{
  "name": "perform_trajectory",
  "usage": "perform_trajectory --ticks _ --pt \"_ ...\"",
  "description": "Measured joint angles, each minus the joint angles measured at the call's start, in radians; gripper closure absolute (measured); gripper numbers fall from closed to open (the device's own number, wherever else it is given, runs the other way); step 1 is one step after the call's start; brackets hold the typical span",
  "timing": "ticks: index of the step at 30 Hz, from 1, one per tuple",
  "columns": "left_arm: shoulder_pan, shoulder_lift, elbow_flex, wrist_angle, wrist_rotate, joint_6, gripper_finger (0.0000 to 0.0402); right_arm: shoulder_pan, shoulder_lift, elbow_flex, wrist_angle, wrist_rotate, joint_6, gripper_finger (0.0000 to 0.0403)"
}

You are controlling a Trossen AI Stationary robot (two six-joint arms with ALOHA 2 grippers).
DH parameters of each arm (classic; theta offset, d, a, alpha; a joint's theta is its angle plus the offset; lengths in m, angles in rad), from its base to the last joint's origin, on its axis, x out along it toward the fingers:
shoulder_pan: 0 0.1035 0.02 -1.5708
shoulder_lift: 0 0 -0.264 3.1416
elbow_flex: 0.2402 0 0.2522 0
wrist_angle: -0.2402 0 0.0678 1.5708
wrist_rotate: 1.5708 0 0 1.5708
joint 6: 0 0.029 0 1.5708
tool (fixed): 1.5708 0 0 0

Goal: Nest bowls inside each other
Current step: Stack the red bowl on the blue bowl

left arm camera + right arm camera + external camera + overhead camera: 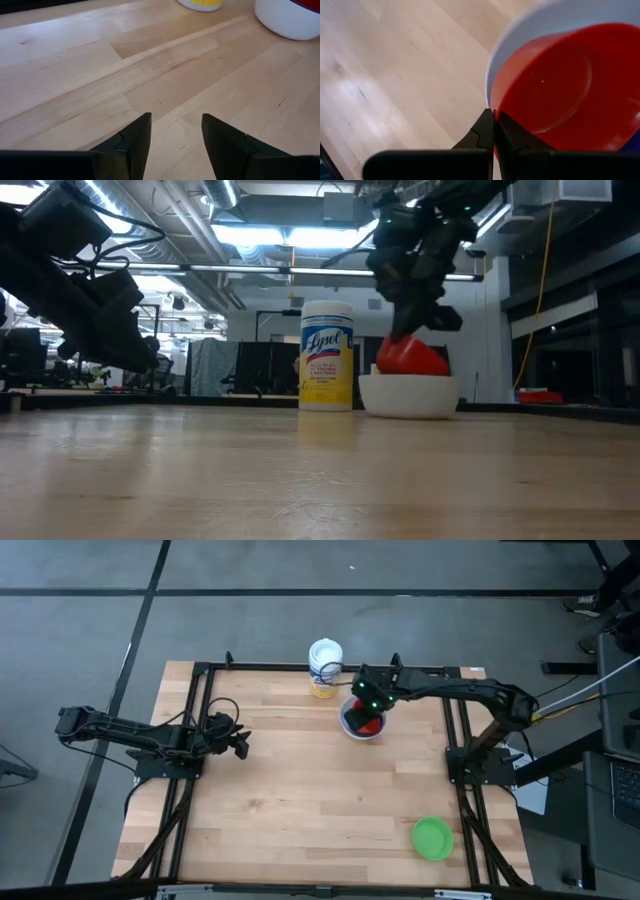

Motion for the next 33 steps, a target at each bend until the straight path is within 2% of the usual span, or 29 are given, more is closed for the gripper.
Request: perform_trajectory --ticks 9,17,24,33 --pt "0.0 0.0 0.0 0.0 -0.002 0.001 0.0231 -0.061 0.103 0.183 -0.131 -0.007 -0.131 0.0402" --pt "0.0 0.0 0.0 -0.001 -0.007 0.007 0.0231 -0.065 0.106 0.185 -0.239 -0.024 -0.194 0.0402" --pt "0.0 0.0 0.0 -0.002 -0.008 0.009 0.0231 -0.066 0.108 0.185 -0.253 -0.02 -0.219 0.0402" --pt "0.0 0.0 0.0 -0.002 -0.008 0.009 0.0231 -0.061 0.195 0.186 -0.314 0.008 -0.292 0.0402"
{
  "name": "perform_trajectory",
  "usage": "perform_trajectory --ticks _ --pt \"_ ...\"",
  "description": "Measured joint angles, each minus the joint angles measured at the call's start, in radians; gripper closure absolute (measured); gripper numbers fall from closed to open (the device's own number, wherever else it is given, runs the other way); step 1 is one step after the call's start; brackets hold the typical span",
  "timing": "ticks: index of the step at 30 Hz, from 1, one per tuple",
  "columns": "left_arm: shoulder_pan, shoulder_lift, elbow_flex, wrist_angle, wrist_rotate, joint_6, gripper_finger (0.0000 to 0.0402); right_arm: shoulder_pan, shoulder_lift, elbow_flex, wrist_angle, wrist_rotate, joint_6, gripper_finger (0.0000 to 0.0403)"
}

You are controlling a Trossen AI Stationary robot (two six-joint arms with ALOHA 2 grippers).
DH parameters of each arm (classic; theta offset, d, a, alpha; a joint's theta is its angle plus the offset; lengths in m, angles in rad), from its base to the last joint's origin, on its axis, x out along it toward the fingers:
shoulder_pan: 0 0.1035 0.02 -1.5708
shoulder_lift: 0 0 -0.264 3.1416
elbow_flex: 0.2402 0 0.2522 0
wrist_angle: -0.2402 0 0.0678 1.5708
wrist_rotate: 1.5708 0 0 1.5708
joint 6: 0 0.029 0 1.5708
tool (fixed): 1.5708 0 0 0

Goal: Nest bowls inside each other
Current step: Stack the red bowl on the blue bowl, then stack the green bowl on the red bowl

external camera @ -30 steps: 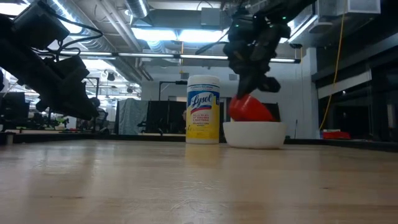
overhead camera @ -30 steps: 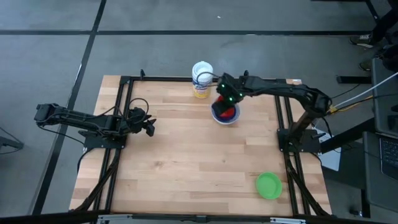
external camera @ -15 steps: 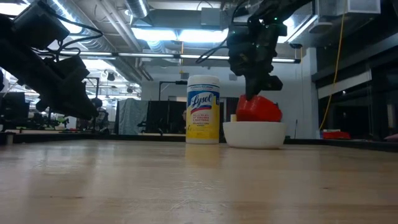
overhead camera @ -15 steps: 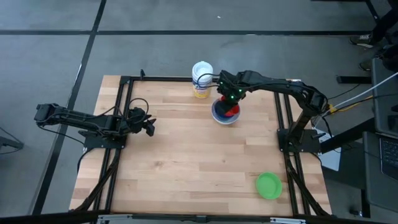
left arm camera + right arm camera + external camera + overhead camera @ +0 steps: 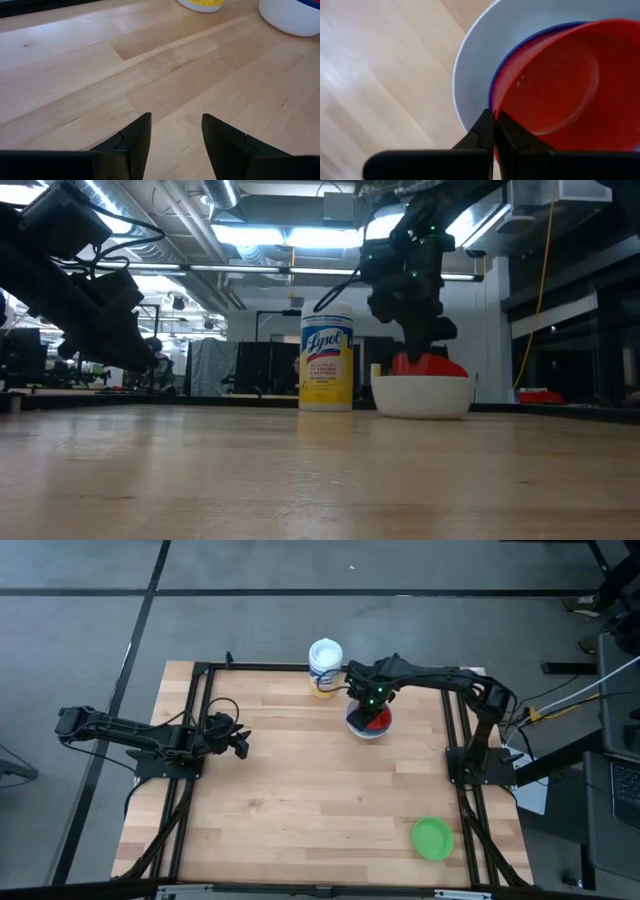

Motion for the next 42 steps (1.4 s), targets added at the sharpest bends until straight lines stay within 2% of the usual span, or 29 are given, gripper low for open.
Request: perform_trajectory --ticks 9,16,19,27,31,35,39,42 --pt "0.0 0.0 0.0 0.0 0.0 0.0 0.0231 0.0 0.019 0.0 -0.031 0.065 -0.03 0.0402" --pt "0.0 0.0 0.0 0.0 -0.018 0.0 0.0231 -0.005 0.019 0.0 -0.033 0.067 -0.051 0.0399" --pt "0.0 0.0 0.0 0.0 -0.018 0.0 0.0231 -0.005 0.019 -0.001 -0.033 0.06 -0.06 0.0361" --pt "0.0 0.0 0.0 0.0 -0.018 0.0 0.0231 -0.027 0.02 -0.001 -0.034 0.04 -0.027 0.0191" --pt "0.0 0.0 0.0 0.0 -0.018 0.0 0.0231 -0.034 0.02 0.047 -0.053 0.033 -0.014 0.0136" --pt "0.0 0.0 0.0 -0.007 -0.019 0.0 0.0231 -0.034 0.02 0.132 -0.094 0.016 -0.013 0.0119" --pt "0.0 0.0 0.0 -0.015 -0.019 0.0 0.0231 -0.024 0.02 0.251 -0.203 -0.061 -0.002 0.0133" --pt "0.0 0.0 0.0 -0.015 -0.022 0.0 0.0231 0.036 0.003 0.308 -0.292 -0.059 0.003 0.015"
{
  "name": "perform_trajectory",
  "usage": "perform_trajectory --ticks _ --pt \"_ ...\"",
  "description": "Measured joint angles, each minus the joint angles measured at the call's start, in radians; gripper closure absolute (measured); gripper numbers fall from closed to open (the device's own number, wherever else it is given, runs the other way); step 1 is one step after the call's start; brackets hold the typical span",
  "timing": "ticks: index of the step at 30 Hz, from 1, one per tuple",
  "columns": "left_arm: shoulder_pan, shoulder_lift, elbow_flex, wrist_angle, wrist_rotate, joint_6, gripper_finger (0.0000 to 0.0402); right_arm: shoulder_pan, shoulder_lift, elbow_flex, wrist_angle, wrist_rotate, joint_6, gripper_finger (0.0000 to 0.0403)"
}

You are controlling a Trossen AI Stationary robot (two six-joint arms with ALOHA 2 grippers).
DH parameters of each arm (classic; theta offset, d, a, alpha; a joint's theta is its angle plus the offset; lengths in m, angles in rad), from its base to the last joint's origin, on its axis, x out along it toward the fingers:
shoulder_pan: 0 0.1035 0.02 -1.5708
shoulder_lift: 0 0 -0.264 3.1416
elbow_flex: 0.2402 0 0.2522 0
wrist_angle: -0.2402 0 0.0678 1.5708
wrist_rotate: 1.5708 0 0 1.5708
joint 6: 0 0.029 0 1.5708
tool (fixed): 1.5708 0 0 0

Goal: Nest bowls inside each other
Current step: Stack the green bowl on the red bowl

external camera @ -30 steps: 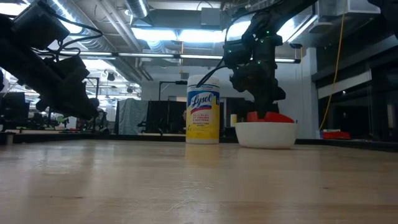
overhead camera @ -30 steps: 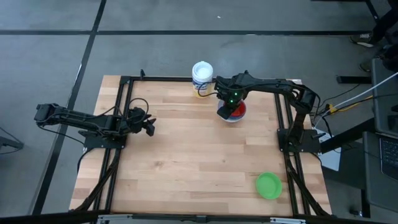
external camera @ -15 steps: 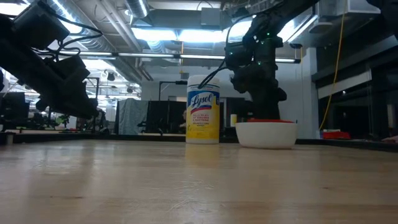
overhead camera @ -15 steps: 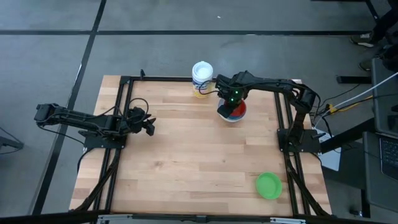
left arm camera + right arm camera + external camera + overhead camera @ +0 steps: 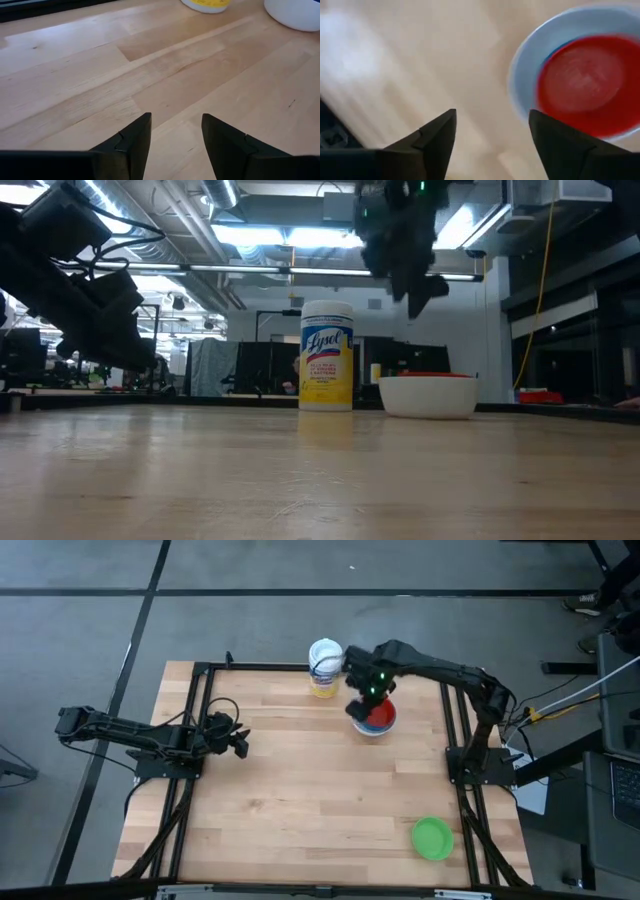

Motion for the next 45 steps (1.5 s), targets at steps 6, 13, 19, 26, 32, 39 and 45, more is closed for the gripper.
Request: perform_trajectory --ticks 6,13,19,26,32,39,45 --pt "0.0 0.0 0.0 0.002 -0.007 -0.015 0.0231 0.209 -0.072 -0.062 -0.066 -0.001 0.064 0.0183" --pt "0.0 0.0 0.0 0.008 -0.008 -0.027 0.0231 0.503 -0.252 -0.337 -0.049 -0.017 0.299 0.0203" --pt "0.0 0.0 0.0 0.008 0.004 -0.027 0.0231 0.708 -0.444 -0.656 0.246 -0.108 0.699 0.0209" --pt "0.0 0.0 0.0 0.01 0.007 -0.043 0.0231 0.845 -0.547 -0.903 0.476 -0.161 0.955 0.0202" --pt "0.0 0.0 0.0 0.009 0.007 -0.05 0.0231 0.892 -0.562 -0.98 0.496 -0.215 0.947 0.0207" --pt "0.0 0.0 0.0 0.009 0.003 -0.053 0.0231 0.907 -0.566 -1.012 0.518 -0.22 0.942 0.0215" --pt "0.0 0.0 0.0 0.004 0.001 -0.053 0.0231 0.906 -0.566 -1.042 0.547 -0.207 0.946 0.0217"
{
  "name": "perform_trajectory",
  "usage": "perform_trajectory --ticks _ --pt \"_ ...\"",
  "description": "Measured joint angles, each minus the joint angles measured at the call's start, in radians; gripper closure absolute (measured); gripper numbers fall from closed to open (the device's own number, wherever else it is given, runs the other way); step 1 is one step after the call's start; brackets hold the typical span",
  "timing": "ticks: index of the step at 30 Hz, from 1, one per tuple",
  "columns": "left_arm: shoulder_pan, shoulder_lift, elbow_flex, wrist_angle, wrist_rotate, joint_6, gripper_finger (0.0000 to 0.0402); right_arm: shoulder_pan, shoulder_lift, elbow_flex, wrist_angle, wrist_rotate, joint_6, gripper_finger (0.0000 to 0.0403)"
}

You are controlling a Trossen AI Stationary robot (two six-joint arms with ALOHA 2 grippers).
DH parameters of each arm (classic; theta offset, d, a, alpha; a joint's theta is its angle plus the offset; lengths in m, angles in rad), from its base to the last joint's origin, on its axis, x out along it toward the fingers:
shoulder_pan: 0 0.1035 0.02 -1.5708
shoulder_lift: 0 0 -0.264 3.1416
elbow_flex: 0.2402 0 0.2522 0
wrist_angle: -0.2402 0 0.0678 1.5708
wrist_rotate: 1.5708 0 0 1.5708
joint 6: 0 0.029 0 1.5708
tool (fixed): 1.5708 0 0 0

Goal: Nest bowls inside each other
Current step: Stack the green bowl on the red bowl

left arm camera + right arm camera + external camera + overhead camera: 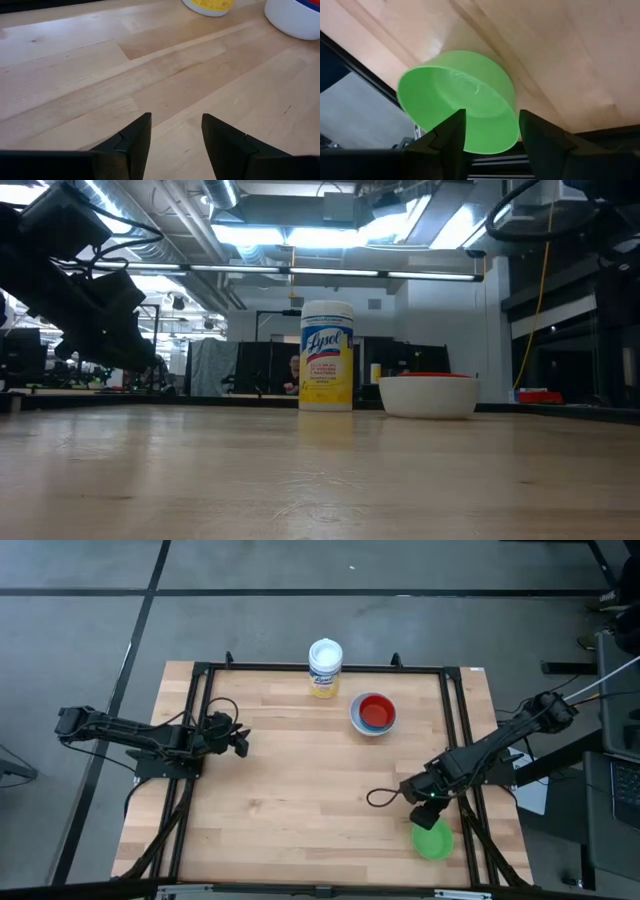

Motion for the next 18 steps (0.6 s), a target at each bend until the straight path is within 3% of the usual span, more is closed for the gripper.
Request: perform_trajectory --ticks 18 --pt "0.0 0.0 0.0 -0.006 0.0 0.008 0.0231 0.0 0.0 -0.047 0.054 0.05 0.012 0.0242"
